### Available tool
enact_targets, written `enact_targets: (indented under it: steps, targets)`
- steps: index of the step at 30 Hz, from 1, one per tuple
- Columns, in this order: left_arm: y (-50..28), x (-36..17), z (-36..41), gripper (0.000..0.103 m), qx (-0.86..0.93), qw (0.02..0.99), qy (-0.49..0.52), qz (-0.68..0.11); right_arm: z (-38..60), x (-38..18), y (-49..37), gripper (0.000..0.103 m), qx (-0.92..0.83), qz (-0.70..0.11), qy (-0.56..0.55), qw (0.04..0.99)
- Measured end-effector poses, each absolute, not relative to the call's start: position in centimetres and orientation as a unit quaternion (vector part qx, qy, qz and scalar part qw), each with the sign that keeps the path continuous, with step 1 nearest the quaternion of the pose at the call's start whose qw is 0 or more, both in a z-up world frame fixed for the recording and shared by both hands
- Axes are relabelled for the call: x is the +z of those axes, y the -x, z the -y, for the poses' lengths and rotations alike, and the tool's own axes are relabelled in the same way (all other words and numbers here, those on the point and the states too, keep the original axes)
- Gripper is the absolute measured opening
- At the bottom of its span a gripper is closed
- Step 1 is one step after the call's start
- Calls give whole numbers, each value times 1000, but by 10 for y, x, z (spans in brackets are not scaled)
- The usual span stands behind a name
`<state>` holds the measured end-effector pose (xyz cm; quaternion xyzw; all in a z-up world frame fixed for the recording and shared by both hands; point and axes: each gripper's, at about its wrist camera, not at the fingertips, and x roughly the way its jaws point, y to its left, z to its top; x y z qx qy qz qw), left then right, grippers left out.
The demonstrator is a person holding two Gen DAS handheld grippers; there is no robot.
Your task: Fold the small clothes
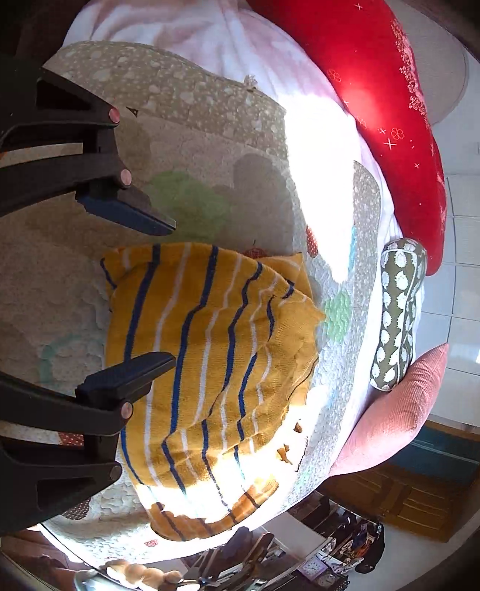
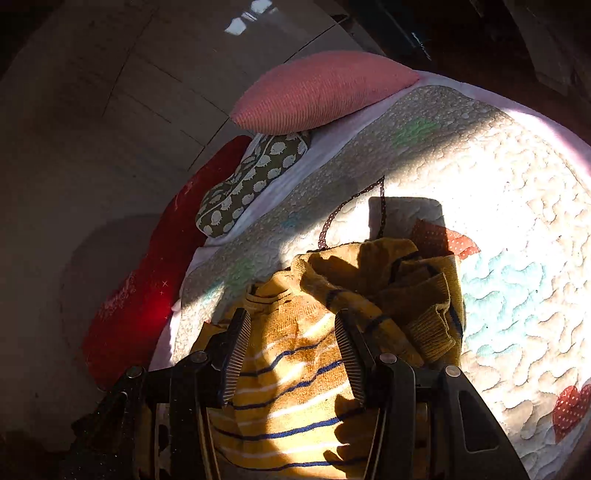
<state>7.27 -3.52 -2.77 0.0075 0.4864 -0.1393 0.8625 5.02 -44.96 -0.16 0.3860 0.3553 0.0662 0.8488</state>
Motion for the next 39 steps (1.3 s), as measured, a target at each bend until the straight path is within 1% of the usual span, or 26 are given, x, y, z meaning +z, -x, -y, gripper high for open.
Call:
enact_targets:
  steps: [3,5,7,10,11,14,17,18,23,26,27,28,29,30,31,32,35,39]
  targets:
    - [-94,-53,45,65,-113,853,-20,-509,427,-22,-56,52,90,-396,-351,844]
    - [-101,-69,45,65,-107,843,-13,-527,423,-33,-66,52,101,-409,-347,838]
    - [-104,-79,41,66,-107,837,10,-537,428,-42,-81,52,98,-411,-361,831]
    - [-103,-82,36,73,-100,840,25,-533,446,-55,-106,51,87,-410,-405,813]
    - [-102,-83,36,74,-101,841,25,-532,454,-59,-112,51,75,-404,-421,809]
    - [-100,-80,37,74,-102,843,18,-528,482,-66,-118,49,16,-386,-455,802]
    - [-92,-70,37,74,-102,849,0,-518,502,-65,-111,49,-25,-373,-471,799]
    - [-89,-64,37,74,-104,853,-6,-512,504,-61,-106,51,-23,-369,-468,803]
    - [-61,-29,44,74,-96,886,-47,-451,491,-19,-57,52,-2,-358,-374,856]
    - [-38,-6,55,74,-86,910,-78,-398,468,11,-9,59,-25,-333,-281,900]
    - [-32,1,59,74,-86,917,-84,-381,458,20,6,67,-37,-316,-245,916]
    - [-25,8,63,75,-86,922,-89,-366,451,27,22,79,-43,-295,-217,929]
    - [-19,14,67,81,-87,927,-92,-352,447,32,37,85,-44,-272,-204,940]
    - [-14,21,71,85,-90,932,-93,-339,447,33,50,95,-43,-250,-209,944]
    - [-9,26,74,92,-92,936,-91,-326,451,31,59,97,-38,-235,-232,943]
    - [-6,32,76,94,-94,940,-89,-315,460,25,63,97,-27,-235,-271,933]
    - [1,43,85,94,-105,941,-86,-309,487,-7,69,97,-13,-270,-376,886]
    - [5,49,100,94,-108,937,-102,-315,497,-28,80,97,-19,-283,-398,873]
